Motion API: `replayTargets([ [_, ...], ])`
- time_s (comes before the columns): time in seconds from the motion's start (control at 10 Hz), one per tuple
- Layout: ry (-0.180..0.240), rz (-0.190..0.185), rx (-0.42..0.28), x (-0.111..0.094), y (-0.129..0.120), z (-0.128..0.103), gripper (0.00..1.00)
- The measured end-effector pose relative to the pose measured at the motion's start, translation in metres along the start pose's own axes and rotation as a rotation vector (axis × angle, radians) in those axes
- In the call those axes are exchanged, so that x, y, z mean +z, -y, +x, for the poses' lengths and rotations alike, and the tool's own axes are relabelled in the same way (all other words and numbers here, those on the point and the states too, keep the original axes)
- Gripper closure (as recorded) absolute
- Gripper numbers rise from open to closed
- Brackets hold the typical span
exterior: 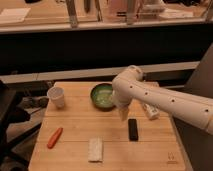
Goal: Move the arm in a circular motion
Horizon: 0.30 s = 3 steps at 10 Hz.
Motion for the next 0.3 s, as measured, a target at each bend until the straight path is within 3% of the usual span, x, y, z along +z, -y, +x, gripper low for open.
replayTargets([
  [0.3,0.007,-0.003,0.01,0.0001,-0.0067,0.0044,0.2],
])
